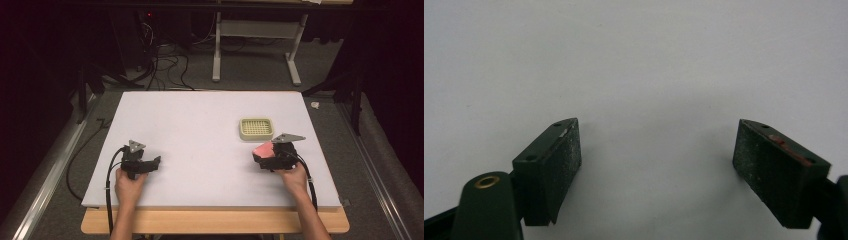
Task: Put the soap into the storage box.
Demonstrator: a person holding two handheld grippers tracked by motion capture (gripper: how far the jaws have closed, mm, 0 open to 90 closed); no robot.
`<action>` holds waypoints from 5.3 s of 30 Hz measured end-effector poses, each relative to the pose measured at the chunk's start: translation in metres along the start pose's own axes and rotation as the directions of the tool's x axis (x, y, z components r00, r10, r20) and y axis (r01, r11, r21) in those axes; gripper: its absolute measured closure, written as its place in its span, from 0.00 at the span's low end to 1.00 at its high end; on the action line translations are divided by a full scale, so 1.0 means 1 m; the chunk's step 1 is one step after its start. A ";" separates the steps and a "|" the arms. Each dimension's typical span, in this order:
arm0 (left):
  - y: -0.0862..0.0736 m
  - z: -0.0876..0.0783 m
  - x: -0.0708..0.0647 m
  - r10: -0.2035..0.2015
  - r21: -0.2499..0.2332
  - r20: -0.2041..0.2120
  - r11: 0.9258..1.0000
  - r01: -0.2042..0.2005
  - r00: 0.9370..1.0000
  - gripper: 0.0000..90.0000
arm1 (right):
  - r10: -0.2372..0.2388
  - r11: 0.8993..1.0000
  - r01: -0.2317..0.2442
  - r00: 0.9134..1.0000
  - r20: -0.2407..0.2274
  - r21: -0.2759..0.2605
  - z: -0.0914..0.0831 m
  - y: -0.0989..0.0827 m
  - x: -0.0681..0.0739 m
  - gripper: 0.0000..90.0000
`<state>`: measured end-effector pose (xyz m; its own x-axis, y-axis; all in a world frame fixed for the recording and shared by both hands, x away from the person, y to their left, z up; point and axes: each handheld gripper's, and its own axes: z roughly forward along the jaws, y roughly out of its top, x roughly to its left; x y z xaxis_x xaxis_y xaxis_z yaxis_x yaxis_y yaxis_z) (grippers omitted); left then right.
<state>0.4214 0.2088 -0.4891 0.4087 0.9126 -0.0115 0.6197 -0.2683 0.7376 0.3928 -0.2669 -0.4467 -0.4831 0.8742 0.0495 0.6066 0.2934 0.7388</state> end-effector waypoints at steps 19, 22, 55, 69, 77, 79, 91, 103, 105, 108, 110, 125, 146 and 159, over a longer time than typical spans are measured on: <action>0.000 0.000 0.000 0.001 0.002 0.001 1.000 -0.001 1.000 0.22 | 0.000 1.000 0.000 0.999 0.045 -0.010 -0.012 0.017 -0.007 0.15; 0.000 0.000 0.000 0.000 0.000 0.001 1.000 0.000 1.000 0.22 | 0.009 1.000 -0.008 0.999 0.042 -0.013 -0.012 0.021 -0.009 0.15; 0.000 0.000 0.000 0.002 0.001 0.001 1.000 -0.002 1.000 0.22 | 0.044 0.999 -0.044 0.998 0.045 -0.007 0.011 0.054 -0.014 0.15; 0.000 0.000 0.000 0.001 0.001 0.001 1.000 -0.001 1.000 0.22 | 0.080 0.997 -0.080 0.995 0.061 -0.008 0.021 0.058 -0.023 0.15; 0.000 0.000 0.000 0.002 0.001 0.001 1.000 -0.002 1.000 0.22 | 0.077 0.997 -0.077 0.994 0.073 0.002 0.027 0.067 -0.025 0.15; 0.000 0.000 0.000 0.002 0.001 0.001 1.000 -0.002 1.000 0.22 | 0.070 0.997 -0.071 0.994 0.080 0.010 0.030 0.070 -0.025 0.15; 0.000 0.000 0.000 0.002 0.001 0.001 1.000 -0.002 1.000 0.22 | 0.087 0.995 -0.091 0.991 0.099 0.030 0.047 0.083 -0.028 0.15; 0.000 0.000 0.000 0.002 0.002 0.001 1.000 -0.002 1.000 0.22 | 0.111 0.989 -0.125 0.980 0.167 0.074 0.072 0.084 -0.034 0.15; 0.000 0.000 0.000 0.002 0.002 0.001 1.000 -0.002 1.000 0.22 | 0.120 0.988 -0.135 0.978 0.171 0.080 0.075 0.083 -0.035 0.15; 0.000 0.000 0.000 0.002 0.002 0.001 1.000 -0.002 1.000 0.22 | 0.134 0.984 -0.153 0.975 0.180 0.096 0.080 0.081 -0.037 0.15; 0.000 0.000 0.000 0.002 0.002 0.000 1.000 -0.002 1.000 0.22 | 0.127 0.984 -0.148 0.973 0.191 0.102 0.083 0.081 -0.036 0.15; 0.000 0.000 0.000 0.000 -0.001 0.000 1.000 0.000 1.000 0.22 | 0.174 0.975 -0.197 0.963 0.204 0.100 0.085 0.080 -0.038 0.14; 0.000 0.000 0.000 0.001 0.000 0.000 1.000 -0.001 1.000 0.22 | 0.123 0.992 -0.126 0.975 0.182 0.001 0.046 0.080 -0.029 0.16; 0.000 0.000 0.000 0.001 0.000 -0.001 1.000 -0.001 1.000 0.22 | 0.104 0.994 -0.095 0.979 0.177 -0.058 0.011 0.072 -0.028 0.17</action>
<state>0.4213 0.2087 -0.4892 0.4090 0.9125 -0.0104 0.6191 -0.2690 0.7378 0.4572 -0.2658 -0.4027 -0.2980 0.9546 0.0063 0.6119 0.1860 0.7687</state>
